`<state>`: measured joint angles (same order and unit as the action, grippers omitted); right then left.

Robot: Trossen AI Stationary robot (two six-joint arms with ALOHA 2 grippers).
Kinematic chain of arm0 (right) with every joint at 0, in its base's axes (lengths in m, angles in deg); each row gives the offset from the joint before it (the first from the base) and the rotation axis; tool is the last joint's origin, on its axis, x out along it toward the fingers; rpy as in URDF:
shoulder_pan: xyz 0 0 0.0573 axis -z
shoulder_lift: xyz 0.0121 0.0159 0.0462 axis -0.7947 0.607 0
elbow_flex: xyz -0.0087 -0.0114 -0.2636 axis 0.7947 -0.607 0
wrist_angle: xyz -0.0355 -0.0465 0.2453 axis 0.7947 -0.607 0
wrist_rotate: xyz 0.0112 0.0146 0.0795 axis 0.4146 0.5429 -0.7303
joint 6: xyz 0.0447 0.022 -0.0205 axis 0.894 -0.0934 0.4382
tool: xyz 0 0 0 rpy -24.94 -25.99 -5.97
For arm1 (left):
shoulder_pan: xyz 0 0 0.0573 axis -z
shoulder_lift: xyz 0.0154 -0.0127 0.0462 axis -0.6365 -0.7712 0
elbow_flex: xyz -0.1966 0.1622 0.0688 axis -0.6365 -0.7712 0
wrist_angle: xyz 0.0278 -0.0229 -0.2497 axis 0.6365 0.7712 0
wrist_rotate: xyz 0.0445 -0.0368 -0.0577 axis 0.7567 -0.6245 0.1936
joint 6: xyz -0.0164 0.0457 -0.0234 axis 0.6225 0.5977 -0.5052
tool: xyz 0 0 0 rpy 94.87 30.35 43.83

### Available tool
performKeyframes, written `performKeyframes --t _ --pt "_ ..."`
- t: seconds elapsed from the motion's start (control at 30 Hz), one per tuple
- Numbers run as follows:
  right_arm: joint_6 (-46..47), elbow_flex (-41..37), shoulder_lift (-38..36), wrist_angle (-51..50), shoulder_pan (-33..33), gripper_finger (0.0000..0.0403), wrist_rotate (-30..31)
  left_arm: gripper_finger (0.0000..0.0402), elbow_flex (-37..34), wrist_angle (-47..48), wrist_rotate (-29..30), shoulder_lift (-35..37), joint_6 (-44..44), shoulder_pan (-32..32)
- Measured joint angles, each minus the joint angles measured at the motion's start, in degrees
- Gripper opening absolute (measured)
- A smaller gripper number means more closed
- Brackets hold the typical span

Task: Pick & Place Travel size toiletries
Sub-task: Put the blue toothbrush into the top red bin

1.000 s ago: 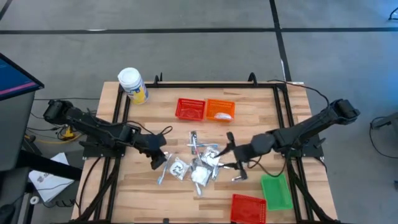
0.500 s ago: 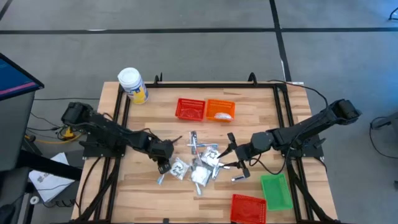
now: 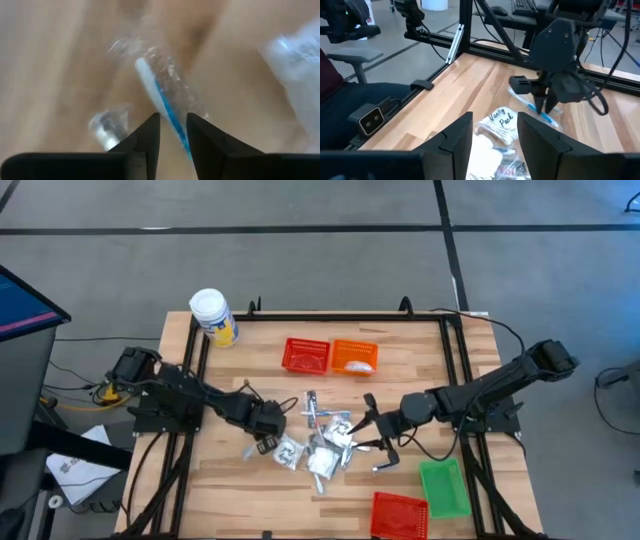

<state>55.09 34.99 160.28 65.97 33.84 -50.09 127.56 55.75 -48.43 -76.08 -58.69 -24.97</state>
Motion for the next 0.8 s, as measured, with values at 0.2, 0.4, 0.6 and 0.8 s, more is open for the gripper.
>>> performKeyframes --t 0.2,0.4,0.6,0.8 --pt "0.00 0.00 0.00 -0.61 0.46 0.0150 0.00 0.0050 0.63 0.29 0.69 0.65 2.74 -0.44" --pt "-0.01 0.01 0.00 -1.88 0.59 0.0144 0.02 0.0008 0.65 -0.29 -0.53 0.65 3.12 -0.85" --pt "0.00 0.02 0.00 -2.32 0.55 0.0139 0.02 0.0031 0.65 -0.52 -0.84 0.68 3.11 -0.83" --pt "0.00 0.02 0.00 -3.02 0.59 0.0137 0.02 0.0111 0.65 -0.95 -0.94 0.68 2.39 -0.83"
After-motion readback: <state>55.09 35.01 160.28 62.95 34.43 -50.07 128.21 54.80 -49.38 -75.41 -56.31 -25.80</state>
